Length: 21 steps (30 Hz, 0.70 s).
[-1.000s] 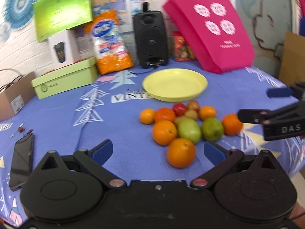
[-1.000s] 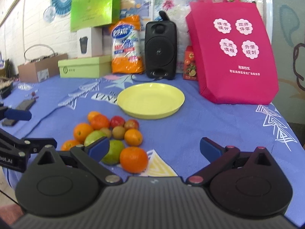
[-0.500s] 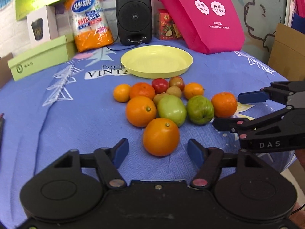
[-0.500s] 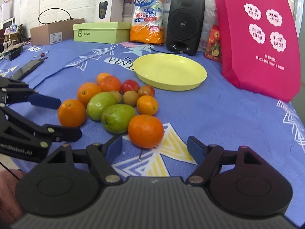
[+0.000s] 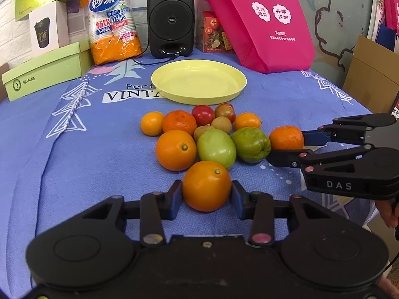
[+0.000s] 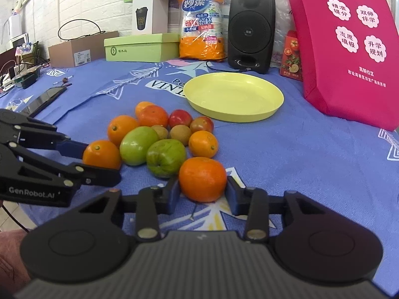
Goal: Organize fruits
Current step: 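Grasp a large orange with the left gripper while the right gripper grasps another orange, then carry both oranges onto the yellow plate and open both grippers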
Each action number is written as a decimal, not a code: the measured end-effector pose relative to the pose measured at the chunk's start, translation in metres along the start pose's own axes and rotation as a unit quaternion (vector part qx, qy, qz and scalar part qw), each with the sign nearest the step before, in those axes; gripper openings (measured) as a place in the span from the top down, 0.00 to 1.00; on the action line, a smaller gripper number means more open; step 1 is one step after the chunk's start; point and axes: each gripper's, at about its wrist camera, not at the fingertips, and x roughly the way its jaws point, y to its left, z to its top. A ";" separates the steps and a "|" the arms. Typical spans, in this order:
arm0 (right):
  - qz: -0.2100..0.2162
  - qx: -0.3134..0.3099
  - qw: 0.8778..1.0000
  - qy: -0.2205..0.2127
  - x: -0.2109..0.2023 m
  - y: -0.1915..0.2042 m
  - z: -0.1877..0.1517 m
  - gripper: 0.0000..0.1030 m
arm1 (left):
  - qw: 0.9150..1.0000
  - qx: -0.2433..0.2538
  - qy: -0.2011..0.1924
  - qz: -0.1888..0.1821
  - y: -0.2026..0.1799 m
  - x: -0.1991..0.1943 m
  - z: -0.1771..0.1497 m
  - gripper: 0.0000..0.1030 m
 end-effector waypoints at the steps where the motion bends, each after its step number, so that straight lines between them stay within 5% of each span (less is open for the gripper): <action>1: 0.000 -0.002 1.000 -0.001 -0.001 0.000 0.000 0.64 | 1.000 0.001 -0.001 0.000 0.000 -0.001 0.000 0.61; 11: -0.002 -0.009 1.000 -0.015 -0.016 0.001 0.011 0.64 | 1.000 0.005 -0.021 -0.002 0.004 -0.026 0.011 0.61; 21: -0.007 -0.014 0.998 -0.054 -0.016 -0.011 0.061 0.64 | 0.999 0.004 -0.047 -0.005 0.029 -0.001 0.088 0.61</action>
